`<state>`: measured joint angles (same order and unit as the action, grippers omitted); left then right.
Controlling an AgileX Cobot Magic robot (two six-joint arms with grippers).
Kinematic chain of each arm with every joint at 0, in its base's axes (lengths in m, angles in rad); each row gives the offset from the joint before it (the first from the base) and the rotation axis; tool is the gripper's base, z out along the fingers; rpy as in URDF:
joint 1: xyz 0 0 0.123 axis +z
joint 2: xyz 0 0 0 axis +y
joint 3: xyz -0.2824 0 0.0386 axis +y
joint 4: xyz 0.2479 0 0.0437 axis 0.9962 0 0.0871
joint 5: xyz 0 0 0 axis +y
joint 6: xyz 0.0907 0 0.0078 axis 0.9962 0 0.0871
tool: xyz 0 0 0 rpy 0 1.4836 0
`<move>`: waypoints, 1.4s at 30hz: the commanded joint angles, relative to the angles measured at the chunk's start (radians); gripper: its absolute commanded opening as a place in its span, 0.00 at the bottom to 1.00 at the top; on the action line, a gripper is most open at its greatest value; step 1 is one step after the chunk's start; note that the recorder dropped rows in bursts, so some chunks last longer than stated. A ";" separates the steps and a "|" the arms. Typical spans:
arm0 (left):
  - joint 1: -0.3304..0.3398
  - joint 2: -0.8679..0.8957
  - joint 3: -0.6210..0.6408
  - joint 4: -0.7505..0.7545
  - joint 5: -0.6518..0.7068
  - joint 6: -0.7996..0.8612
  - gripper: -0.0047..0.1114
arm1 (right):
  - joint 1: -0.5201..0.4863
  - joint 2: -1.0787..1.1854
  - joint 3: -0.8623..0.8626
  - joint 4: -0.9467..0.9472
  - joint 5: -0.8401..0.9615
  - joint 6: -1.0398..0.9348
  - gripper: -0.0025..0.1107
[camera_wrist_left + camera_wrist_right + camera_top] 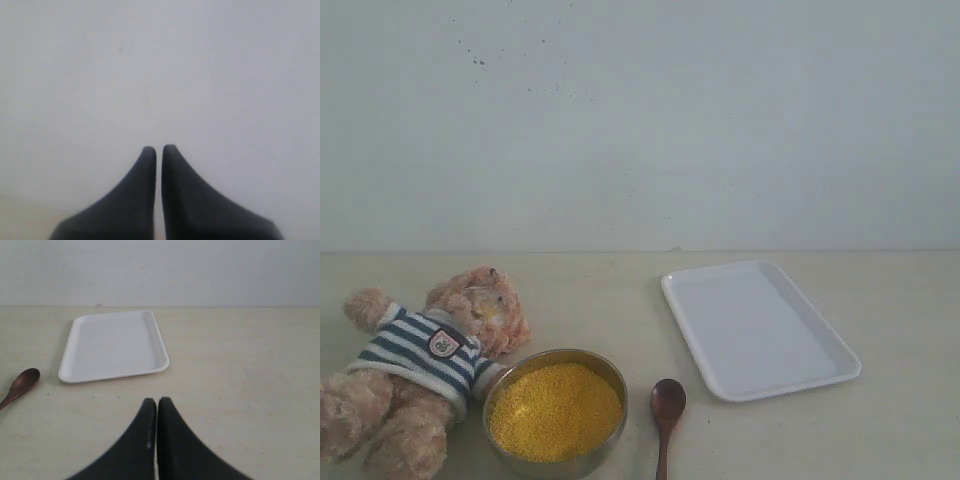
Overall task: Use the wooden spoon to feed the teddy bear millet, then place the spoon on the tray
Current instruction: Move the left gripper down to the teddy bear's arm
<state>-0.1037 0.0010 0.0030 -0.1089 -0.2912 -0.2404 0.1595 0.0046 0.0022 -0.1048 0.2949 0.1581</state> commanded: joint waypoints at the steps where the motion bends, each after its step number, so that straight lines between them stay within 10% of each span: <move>1: -0.005 -0.001 -0.005 -0.057 -0.473 0.094 0.07 | 0.001 -0.005 -0.002 -0.009 -0.013 -0.001 0.02; 9: -0.005 0.128 -0.202 -0.239 -0.369 0.225 0.07 | 0.001 -0.005 -0.002 -0.009 -0.013 -0.001 0.02; 18: -0.005 0.971 -0.460 -0.300 -0.291 0.444 0.07 | 0.001 -0.005 -0.002 -0.009 -0.013 -0.001 0.02; 24: 0.038 1.457 -0.963 -0.321 0.677 0.444 0.07 | 0.001 -0.005 -0.002 -0.009 -0.013 -0.001 0.02; 29: 0.109 1.479 -1.183 -0.243 1.022 0.444 0.08 | 0.001 -0.005 -0.002 -0.009 -0.013 -0.001 0.02; 32: 0.143 1.479 -1.200 -0.046 1.145 0.450 0.28 | 0.001 -0.005 -0.002 -0.009 -0.013 -0.001 0.02; 35: 0.152 1.490 -1.144 0.118 1.111 0.466 0.93 | 0.001 -0.005 -0.002 -0.009 -0.013 -0.001 0.02; 42: 0.152 1.529 -1.094 -0.025 0.983 0.457 0.97 | 0.001 -0.005 -0.002 -0.009 -0.013 -0.001 0.02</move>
<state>0.0479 1.5133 -1.1036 -0.0410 0.7536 0.2190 0.1595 0.0046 0.0022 -0.1048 0.2949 0.1581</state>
